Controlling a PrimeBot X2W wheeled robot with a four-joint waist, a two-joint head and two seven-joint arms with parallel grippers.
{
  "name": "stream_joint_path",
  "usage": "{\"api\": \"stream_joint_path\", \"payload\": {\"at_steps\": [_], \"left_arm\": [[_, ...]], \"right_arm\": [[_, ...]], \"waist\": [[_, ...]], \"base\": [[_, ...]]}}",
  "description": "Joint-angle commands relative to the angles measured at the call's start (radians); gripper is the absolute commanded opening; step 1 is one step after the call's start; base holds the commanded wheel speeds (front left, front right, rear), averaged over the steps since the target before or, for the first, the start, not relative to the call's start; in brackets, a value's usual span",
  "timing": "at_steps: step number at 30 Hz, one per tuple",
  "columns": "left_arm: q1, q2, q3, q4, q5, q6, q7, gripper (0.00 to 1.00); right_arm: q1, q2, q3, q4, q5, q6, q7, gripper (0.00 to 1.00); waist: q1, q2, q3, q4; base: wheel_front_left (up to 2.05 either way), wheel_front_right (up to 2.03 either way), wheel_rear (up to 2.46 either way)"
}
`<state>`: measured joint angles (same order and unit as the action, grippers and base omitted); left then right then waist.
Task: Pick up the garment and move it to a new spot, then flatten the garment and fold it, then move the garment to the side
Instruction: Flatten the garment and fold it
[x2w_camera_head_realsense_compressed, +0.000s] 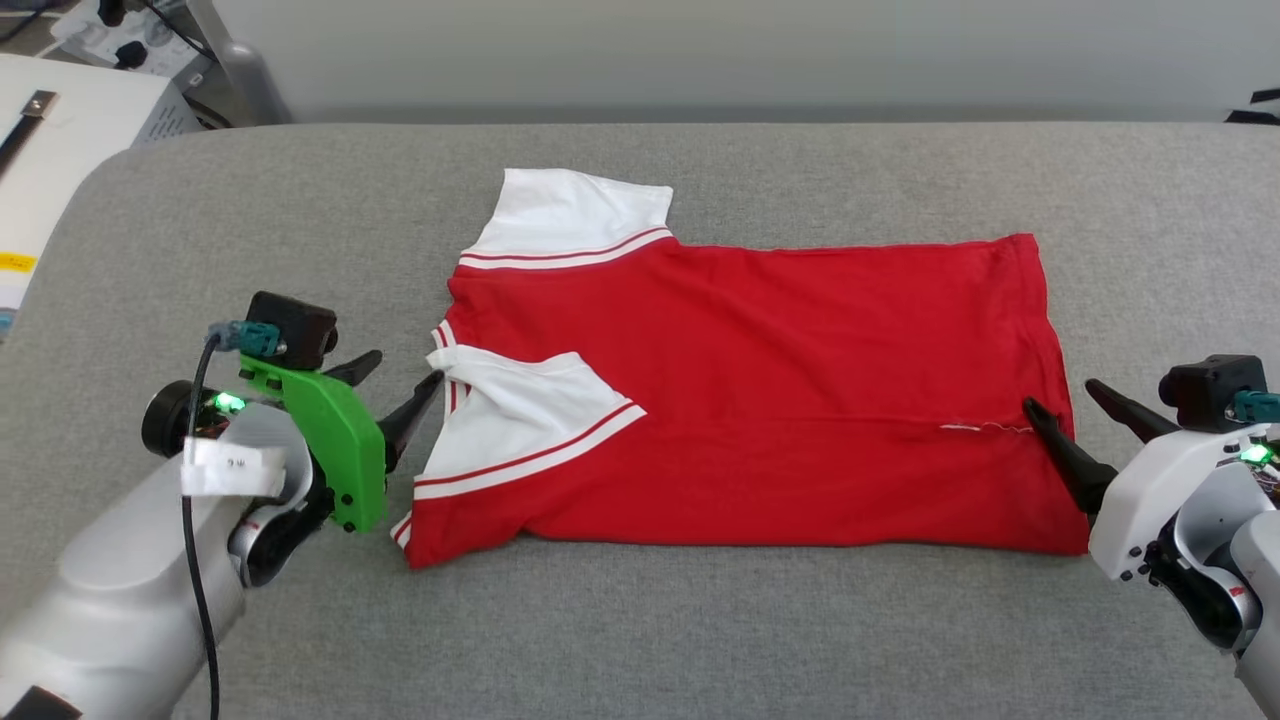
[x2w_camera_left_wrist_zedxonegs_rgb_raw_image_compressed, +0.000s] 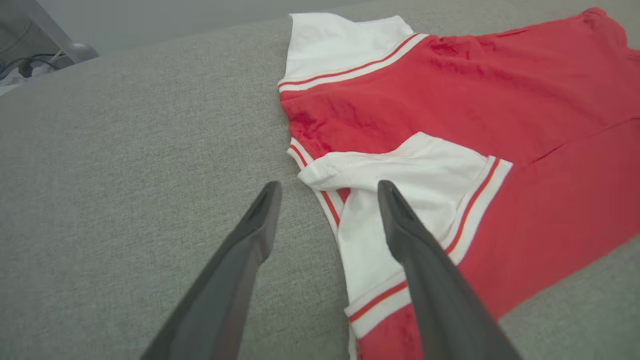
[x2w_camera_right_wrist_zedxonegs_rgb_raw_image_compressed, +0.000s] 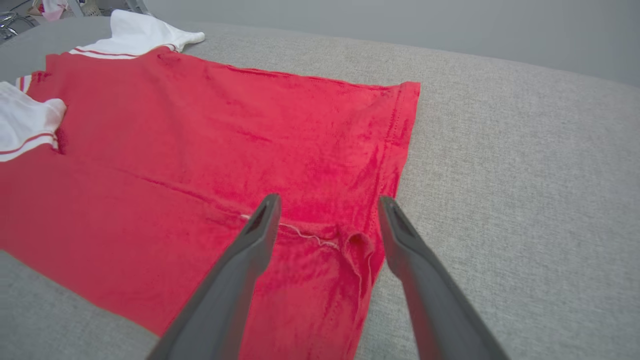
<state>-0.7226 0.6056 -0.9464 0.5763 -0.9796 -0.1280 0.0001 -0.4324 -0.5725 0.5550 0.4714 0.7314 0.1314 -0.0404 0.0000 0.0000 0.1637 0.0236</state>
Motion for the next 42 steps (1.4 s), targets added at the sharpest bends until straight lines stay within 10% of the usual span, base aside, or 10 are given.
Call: {"api": "stream_joint_path", "payload": {"at_steps": [1,15,31,32,33,42], "left_arm": [[-0.032,0.027,-0.013,-0.031,-0.043,-0.003,0.061,1.00],[-0.087,0.093,-0.137,-0.095,-0.253,-0.003,0.555,1.00],[0.007,0.042,-0.240,-0.013,-0.315,-0.003,0.596,1.00],[0.010,0.041,-0.246,-0.012,-0.317,-0.003,0.596,0.29],[0.012,0.040,-0.251,-0.012,-0.316,-0.003,0.589,0.00],[-0.012,0.078,-0.279,-0.076,-0.257,-0.003,0.435,0.00]], "right_arm": [[0.012,0.003,-0.008,-0.015,-0.011,-0.001,0.008,1.00],[0.035,0.034,-0.043,-0.103,-0.060,-0.001,0.079,1.00],[0.018,0.049,-0.051,-0.111,-0.073,-0.001,0.101,1.00],[0.016,0.048,-0.051,-0.110,-0.073,-0.001,0.102,1.00],[0.014,0.047,-0.051,-0.110,-0.071,-0.001,0.104,1.00],[-0.024,-0.045,-0.085,-0.165,-0.077,-0.001,0.144,1.00]], "waist": [[0.0000,0.0000,-0.017,0.012],[0.0000,0.0000,-0.008,-0.025],[0.0000,0.0000,0.038,-0.075],[0.0000,0.0000,0.037,-0.075],[0.0000,0.0000,0.035,-0.074],[0.0000,0.0000,-0.018,-0.052]], "base": [[0.00,0.00,0.00],[0.00,0.00,0.00],[0.00,0.00,0.00],[0.00,0.00,0.00],[0.00,0.00,0.00],[0.00,0.00,0.00]]}}
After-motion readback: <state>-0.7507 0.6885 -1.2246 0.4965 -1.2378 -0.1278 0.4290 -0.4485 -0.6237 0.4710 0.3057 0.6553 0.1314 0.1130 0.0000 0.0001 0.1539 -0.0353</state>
